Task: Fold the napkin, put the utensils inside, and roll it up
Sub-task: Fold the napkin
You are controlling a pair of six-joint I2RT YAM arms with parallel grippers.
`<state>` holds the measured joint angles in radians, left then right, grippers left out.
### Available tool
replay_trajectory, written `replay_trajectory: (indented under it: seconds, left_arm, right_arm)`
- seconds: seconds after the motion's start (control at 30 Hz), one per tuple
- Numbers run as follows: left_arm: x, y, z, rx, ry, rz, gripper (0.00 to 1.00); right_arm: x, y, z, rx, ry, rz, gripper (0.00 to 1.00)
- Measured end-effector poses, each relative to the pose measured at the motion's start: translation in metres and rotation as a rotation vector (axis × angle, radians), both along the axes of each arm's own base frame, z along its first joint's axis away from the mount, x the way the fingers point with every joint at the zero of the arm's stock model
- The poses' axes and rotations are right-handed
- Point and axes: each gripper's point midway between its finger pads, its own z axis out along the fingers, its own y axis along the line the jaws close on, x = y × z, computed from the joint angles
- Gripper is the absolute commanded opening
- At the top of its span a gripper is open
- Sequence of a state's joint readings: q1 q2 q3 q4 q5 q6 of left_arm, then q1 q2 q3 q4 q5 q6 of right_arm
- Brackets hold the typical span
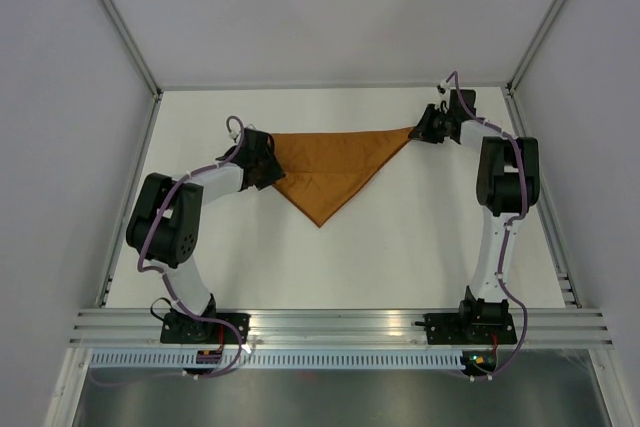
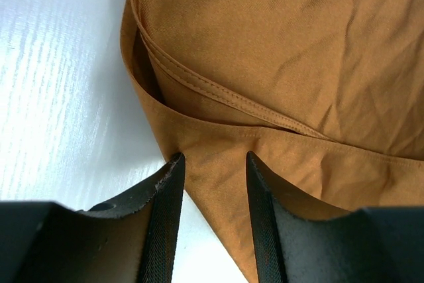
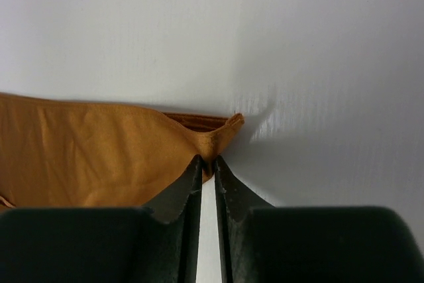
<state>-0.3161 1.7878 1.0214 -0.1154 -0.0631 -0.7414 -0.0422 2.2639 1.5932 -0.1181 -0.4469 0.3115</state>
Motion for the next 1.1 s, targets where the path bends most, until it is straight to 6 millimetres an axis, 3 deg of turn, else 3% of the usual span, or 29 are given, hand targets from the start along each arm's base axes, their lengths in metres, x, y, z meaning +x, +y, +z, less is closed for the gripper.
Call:
replay_trajectory:
  seconds: [0.2,0.37,0.47,0.6,0.73,0.83,0.9,0.97,1.1]
  left_arm:
    - [0.003,0.0,0.002,-0.002,-0.015,0.007,0.47]
    - [0.005,-0.001,0.004,-0.009,-0.022,0.005,0.47]
    - [0.006,-0.004,0.01,-0.027,-0.038,-0.004,0.48]
    - [0.01,-0.01,0.039,-0.067,-0.103,-0.015,0.49]
    - [0.012,-0.016,0.076,-0.115,-0.18,-0.037,0.5]
    - [0.014,-0.019,0.099,-0.142,-0.226,-0.049,0.5]
    - [0.013,-0.021,0.107,-0.154,-0.24,-0.058,0.5]
    - [0.012,-0.021,0.112,-0.159,-0.251,-0.061,0.51]
    - [0.011,-0.022,0.118,-0.164,-0.264,-0.063,0.51]
  right_arm:
    - [-0.009,0.008,0.023,-0.009,-0.057,0.057,0.15]
    - [-0.012,0.025,0.073,-0.047,-0.182,0.127,0.14]
    - [-0.021,0.051,0.104,-0.071,-0.262,0.201,0.13]
    - [-0.049,0.093,0.126,-0.102,-0.328,0.32,0.13]
    - [-0.064,0.119,0.124,-0.098,-0.301,0.366,0.26]
    - [-0.053,0.108,0.11,-0.077,-0.234,0.312,0.41]
    - [-0.035,0.084,0.094,-0.072,-0.187,0.234,0.51]
    - [-0.021,0.055,0.074,-0.073,-0.127,0.147,0.52]
    - [-0.014,0.01,0.037,-0.098,-0.02,0.003,0.52]
